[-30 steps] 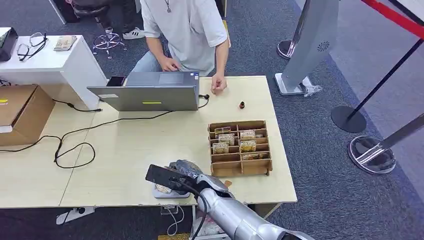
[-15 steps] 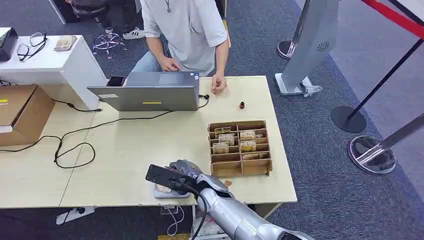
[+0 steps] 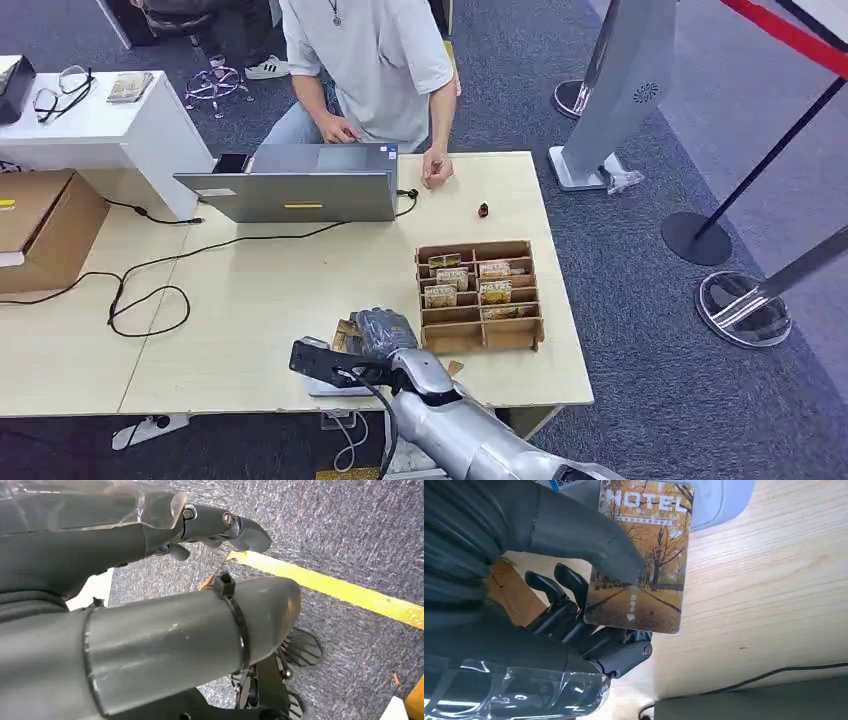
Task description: Pass the card to the sensor for recognition and then transmit it.
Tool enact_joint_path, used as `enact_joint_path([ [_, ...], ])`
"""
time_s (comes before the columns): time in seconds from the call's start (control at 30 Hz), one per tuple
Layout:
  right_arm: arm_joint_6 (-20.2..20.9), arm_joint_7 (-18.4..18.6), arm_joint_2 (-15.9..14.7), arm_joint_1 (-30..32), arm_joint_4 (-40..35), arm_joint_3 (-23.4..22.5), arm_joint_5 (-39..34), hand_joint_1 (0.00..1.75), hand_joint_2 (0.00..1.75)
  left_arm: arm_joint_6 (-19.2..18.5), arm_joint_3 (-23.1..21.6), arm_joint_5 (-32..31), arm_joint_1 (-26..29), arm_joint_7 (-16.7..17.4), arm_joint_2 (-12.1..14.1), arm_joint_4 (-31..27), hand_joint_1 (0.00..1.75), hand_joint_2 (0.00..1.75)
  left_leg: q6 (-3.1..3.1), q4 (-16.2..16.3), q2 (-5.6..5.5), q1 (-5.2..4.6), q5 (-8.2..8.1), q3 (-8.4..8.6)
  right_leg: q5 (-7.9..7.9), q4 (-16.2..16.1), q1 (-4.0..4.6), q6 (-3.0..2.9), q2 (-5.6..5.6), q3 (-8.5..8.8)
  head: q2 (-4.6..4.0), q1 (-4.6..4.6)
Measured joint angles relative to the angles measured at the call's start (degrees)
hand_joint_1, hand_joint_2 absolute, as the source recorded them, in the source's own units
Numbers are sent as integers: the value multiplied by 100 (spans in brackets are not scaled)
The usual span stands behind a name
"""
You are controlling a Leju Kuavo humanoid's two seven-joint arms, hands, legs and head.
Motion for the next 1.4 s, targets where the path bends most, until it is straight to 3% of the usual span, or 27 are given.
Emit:
enact_joint_path([
  [0.37, 177, -295, 0, 0, 31, -15, -156, 175, 175, -7, 0, 0, 0, 0, 0, 0, 0, 0, -1, 0, 0, 0, 0, 1, 1, 0, 0, -1, 0, 1, 0, 0],
  [0.5, 720, -923, -2, 26, -39, -294, -805, 175, 175, -7, 0, 0, 2, 0, 2, 0, 0, 0, -1, 0, 0, 0, 1, 0, 1, 0, 0, -1, 0, 1, 0, 2],
  [0.63, 1139, -1268, -13, 47, -226, -556, -1207, 175, 175, -7, 0, 7, 3, 2, 7, 0, 0, 0, -1, 0, 0, 0, 1, 0, 2, 0, 0, -2, 0, 1, 0, 0],
  [0.7, 1555, -1516, -39, 89, -497, -737, -1609, 175, 175, -7, 0, 17, 5, 2, 7, 0, 0, 0, -1, 0, 0, 0, 1, -1, 2, 0, 0, -2, 0, 0, 0, 0],
  [0.83, 2142, -1784, -129, 104, -1096, -984, -2289, 175, 175, -7, 0, 35, 10, -20, 7, 0, 0, 0, -1, 0, 0, 0, 1, -1, 2, 0, 0, -2, 0, 0, 0, 2],
  [1.0, 2398, -1923, -302, 107, -1898, -1126, -2960, 175, 175, -7, 0, 74, 12, -61, 7, 0, 0, 0, -1, 1, 0, -1, 1, 0, 2, 0, 0, -1, 0, 1, 0, 2],
  [1.1, 2152, -1998, -415, 116, -2359, -1139, -2996, 175, 175, 0, 0, 105, 12, -61, 7, 0, 0, 0, -1, 1, 0, -1, 1, 0, 2, 0, 0, -1, 0, 0, 0, 2],
  [1.23, 1234, -1958, -525, 72, -2890, -1139, -2485, 175, 175, 2, 0, 118, 10, -72, 4, 0, 0, 0, -1, 1, 0, 0, 1, 0, 2, 0, 0, -1, 0, 0, 0, 2],
  [1.4, -183, -1676, -662, -139, -3193, -1156, -1242, 175, 175, -13, 0, 46, 7, -131, 4, 0, 0, 0, -1, 1, 0, -1, 1, 0, 3, 1, 0, -1, 0, 0, 0, 2],
])
